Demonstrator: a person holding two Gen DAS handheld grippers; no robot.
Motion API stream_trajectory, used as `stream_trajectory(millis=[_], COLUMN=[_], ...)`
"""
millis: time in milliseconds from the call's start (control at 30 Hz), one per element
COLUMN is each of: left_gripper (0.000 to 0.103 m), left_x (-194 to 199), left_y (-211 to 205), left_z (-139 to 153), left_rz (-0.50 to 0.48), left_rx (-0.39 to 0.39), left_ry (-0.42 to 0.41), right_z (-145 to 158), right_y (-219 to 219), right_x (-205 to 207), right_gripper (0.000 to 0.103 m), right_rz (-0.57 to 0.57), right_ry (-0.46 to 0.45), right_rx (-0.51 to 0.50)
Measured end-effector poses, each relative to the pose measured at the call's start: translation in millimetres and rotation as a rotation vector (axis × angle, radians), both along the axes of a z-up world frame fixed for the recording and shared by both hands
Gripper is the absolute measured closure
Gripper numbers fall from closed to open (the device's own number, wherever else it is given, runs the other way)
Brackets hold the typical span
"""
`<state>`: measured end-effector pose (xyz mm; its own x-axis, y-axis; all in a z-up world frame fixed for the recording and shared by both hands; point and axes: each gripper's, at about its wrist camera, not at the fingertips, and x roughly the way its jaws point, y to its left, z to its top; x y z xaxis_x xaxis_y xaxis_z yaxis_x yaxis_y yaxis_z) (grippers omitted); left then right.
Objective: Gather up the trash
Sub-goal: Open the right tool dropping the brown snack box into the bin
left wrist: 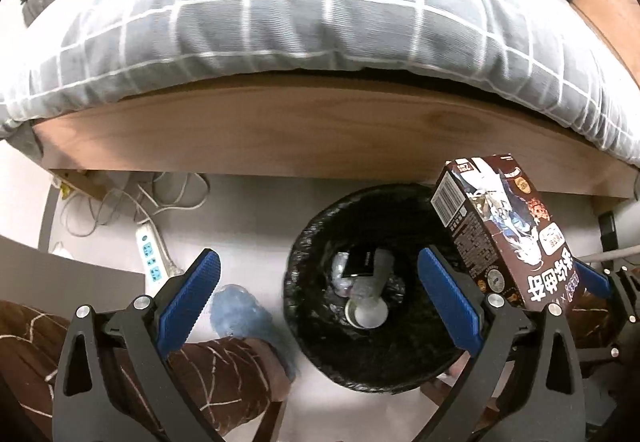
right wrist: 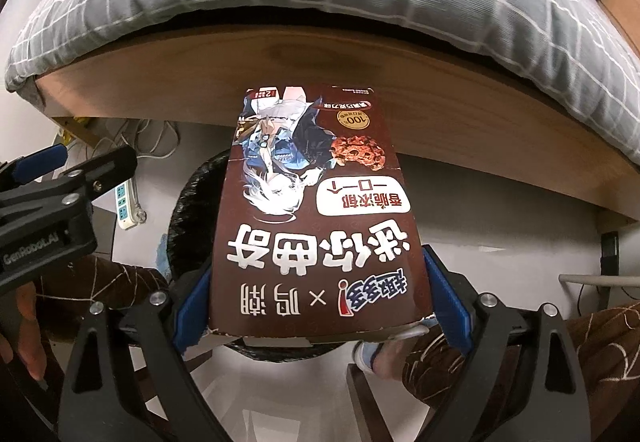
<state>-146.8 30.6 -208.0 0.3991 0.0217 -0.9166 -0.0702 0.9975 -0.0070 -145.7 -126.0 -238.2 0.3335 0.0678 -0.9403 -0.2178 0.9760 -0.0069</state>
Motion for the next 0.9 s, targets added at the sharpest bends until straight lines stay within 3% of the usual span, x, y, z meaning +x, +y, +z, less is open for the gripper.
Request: stream_trajectory(millis=[233,567,900], left_gripper=[0.006,0.006,0.006], left_x=[-6,-1,13], left_y=[24,21,0], left_z=[0,11,64], left_rz=[0.05,0.043,0.008], left_rx=[-0.006,-0.009,-0.003], left_ry=[0.005,-0.027,-0.155], right_z=[1,33,88], right_y=[15,2,-23], right_x=[1,2,7], right_gripper=[0.011,0.008,0.008], right_rz=[0.01,-0.023,-0.102], right_ry=[-0.015,-0.121,-0.265], right_rx=[-0.016,-0.038,-0.024])
